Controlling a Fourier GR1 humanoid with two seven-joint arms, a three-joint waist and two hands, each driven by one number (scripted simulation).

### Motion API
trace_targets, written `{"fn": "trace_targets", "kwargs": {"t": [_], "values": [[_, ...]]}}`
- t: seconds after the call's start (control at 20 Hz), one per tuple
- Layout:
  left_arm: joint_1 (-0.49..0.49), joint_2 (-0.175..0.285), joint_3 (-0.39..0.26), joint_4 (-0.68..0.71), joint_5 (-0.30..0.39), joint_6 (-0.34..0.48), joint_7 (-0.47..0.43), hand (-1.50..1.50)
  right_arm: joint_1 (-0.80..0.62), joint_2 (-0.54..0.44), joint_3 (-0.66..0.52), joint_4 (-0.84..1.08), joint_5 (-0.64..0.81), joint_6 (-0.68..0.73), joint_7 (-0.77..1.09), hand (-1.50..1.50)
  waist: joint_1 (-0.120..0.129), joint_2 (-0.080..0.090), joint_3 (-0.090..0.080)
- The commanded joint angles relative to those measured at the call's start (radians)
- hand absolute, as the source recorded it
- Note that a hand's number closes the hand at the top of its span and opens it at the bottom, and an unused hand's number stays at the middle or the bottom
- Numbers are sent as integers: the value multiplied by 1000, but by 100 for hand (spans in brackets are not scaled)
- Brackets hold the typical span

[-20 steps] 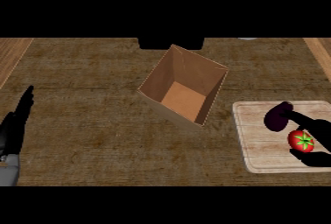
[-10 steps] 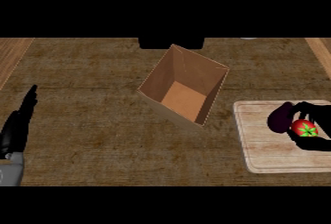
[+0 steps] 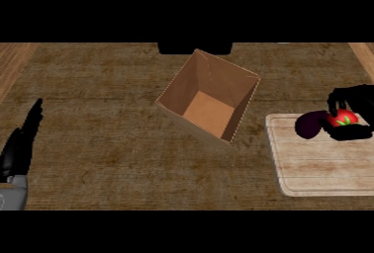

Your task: Pick the tomato from the cutting board and place it in the cardboard box

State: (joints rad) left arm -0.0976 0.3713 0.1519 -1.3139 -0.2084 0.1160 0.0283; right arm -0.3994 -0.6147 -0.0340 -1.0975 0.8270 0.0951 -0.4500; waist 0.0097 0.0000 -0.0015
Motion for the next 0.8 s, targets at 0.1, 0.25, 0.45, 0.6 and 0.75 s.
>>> {"fn": "trace_targets", "kwargs": {"t": [0.1,0.25,0.45,0.6,0.75], "values": [[15,16,25,27,16,-28,-17,0,-63,2,-78,-169,-112,19,-45,150,-21,-6,0],[-35,13,21,8,2,-14,40,0,-63,11,-92,-201,-155,14,-124,150,-16,-2,2],[-5,16,9,-81,-3,-34,72,0,-131,95,-25,-291,-144,90,17,150,-3,-3,1],[32,18,37,-63,15,-46,31,0,-131,115,-20,-373,-207,205,81,150,-7,-4,1],[23,-38,-1,-35,-40,22,27,0,-181,200,-6,-445,-272,276,218,150,-12,-4,0]]}}
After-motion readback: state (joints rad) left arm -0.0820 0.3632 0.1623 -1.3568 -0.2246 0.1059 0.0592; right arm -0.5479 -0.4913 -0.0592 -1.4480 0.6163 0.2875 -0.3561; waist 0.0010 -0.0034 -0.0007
